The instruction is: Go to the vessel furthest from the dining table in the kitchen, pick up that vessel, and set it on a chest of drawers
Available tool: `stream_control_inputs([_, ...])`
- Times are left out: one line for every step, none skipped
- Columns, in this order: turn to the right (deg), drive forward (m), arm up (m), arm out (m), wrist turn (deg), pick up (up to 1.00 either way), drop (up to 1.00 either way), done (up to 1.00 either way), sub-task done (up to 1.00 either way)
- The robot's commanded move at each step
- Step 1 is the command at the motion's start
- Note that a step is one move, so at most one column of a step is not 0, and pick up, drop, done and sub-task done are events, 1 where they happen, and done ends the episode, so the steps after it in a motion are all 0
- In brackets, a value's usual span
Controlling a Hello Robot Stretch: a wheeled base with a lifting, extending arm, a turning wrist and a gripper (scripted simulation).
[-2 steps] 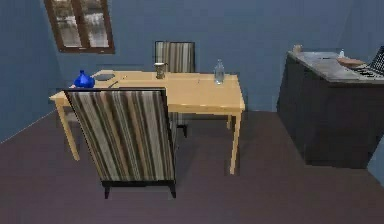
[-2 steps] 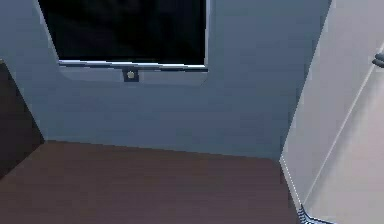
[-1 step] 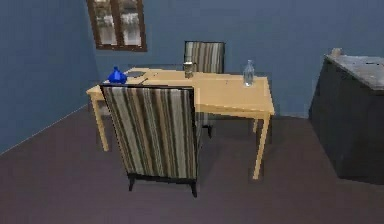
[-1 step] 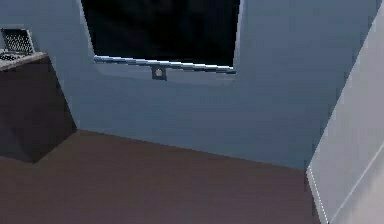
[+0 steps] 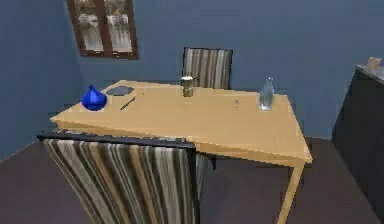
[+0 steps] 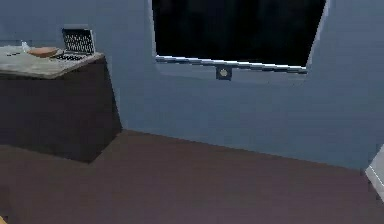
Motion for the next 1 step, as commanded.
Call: stream_control_inputs([45.0, 0.0, 0.0, 0.0, 0.0, 0.0, 0.0, 0.0, 0.0])
